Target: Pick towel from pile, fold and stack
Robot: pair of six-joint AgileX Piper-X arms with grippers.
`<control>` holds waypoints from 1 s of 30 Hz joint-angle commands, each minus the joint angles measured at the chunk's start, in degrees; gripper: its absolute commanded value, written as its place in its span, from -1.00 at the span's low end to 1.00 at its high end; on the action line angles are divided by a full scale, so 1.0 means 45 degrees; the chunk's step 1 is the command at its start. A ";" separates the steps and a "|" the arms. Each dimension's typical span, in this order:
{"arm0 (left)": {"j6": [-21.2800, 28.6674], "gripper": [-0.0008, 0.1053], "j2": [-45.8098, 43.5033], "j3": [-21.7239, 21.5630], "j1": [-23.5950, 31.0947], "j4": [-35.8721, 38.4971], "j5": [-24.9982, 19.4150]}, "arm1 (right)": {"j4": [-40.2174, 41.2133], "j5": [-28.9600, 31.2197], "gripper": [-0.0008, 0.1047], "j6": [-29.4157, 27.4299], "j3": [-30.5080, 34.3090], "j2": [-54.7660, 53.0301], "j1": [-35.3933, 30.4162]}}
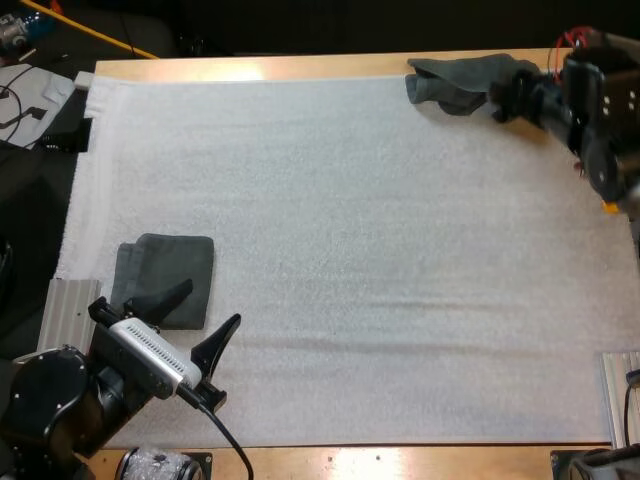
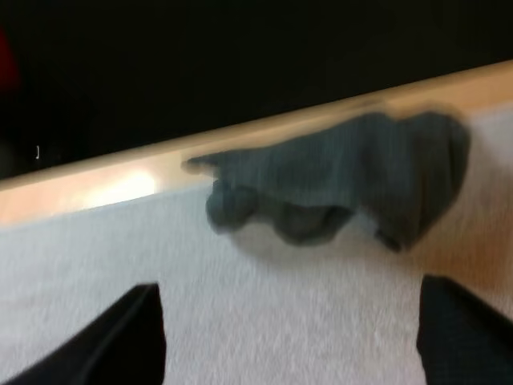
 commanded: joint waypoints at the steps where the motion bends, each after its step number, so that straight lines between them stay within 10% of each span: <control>1: -0.0110 0.15 0.0063 -0.0102 -0.0086 -0.0156 0.0068 | -0.0147 0.0443 0.23 0.0155 -0.0864 0.1491 -0.0014; 30: -0.0194 0.14 0.0142 -0.0079 -0.0065 -0.0170 0.0037 | -0.1158 0.1909 0.20 0.0050 -0.4814 0.9033 -0.0436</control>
